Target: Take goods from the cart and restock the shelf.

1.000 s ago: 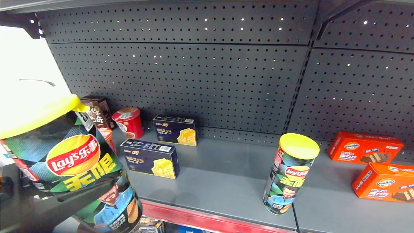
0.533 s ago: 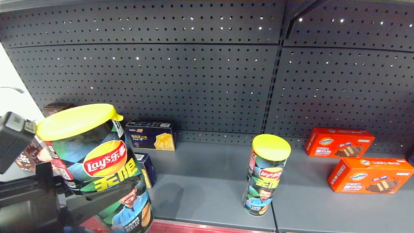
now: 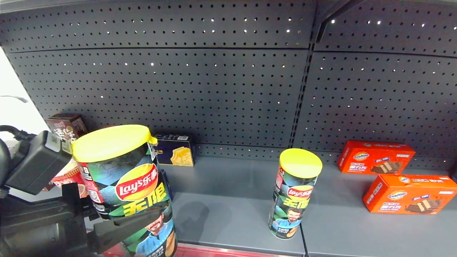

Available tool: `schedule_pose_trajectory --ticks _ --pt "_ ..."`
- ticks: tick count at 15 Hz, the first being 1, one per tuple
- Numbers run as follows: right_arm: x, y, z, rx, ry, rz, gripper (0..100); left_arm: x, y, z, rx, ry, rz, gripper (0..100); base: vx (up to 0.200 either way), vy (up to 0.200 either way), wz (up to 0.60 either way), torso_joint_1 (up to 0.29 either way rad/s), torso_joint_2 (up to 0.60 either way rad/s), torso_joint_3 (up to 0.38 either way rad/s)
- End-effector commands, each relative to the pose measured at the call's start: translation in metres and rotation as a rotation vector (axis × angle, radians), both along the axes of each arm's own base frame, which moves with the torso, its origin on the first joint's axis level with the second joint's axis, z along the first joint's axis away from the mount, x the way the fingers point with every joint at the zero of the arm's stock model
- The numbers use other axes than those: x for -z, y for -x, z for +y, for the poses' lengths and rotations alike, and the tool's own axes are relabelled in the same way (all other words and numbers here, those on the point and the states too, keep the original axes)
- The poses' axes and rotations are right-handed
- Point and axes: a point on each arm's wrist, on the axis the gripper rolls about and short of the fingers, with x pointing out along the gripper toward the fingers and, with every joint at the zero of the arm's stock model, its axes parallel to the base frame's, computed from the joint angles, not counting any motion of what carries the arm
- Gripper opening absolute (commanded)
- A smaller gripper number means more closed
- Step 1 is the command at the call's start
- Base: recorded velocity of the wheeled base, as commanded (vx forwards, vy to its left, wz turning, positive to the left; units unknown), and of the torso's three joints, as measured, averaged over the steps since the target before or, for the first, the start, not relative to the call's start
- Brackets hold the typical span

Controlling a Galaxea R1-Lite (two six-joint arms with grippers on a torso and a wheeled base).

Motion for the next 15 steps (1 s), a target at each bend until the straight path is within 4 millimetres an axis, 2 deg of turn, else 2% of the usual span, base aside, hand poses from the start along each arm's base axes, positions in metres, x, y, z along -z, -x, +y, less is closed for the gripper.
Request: schedule_pose_trajectory --ticks 1,3,5,12,15 --pt "0.000 0.000 0.000 -0.006 0.000 0.002 100 0.001 -0.004 -0.004 0.011 -0.008 0.014 0 0.000 0.000 0.00 0.000 0.00 0.000" --pt "0.000 0.000 0.000 -0.008 0.000 0.002 100 0.002 -0.010 -0.009 0.018 -0.017 0.026 0 0.000 0.000 0.00 0.000 0.00 0.000" --pt "-0.001 0.000 0.000 -0.026 0.001 0.004 100 -0.001 -0.018 -0.013 0.016 -0.012 0.018 0 0.000 0.000 -0.60 0.002 0.00 0.000" --pt "-0.001 0.000 0.001 -0.028 0.000 0.003 100 -0.002 -0.033 -0.021 0.006 0.012 -0.011 0 0.000 0.000 0.00 0.000 0.00 0.000" --pt "-0.001 0.000 0.001 -0.028 0.000 0.003 100 0.000 -0.066 -0.038 0.109 0.073 -0.030 0 0.000 0.000 0.00 0.000 0.00 0.000"
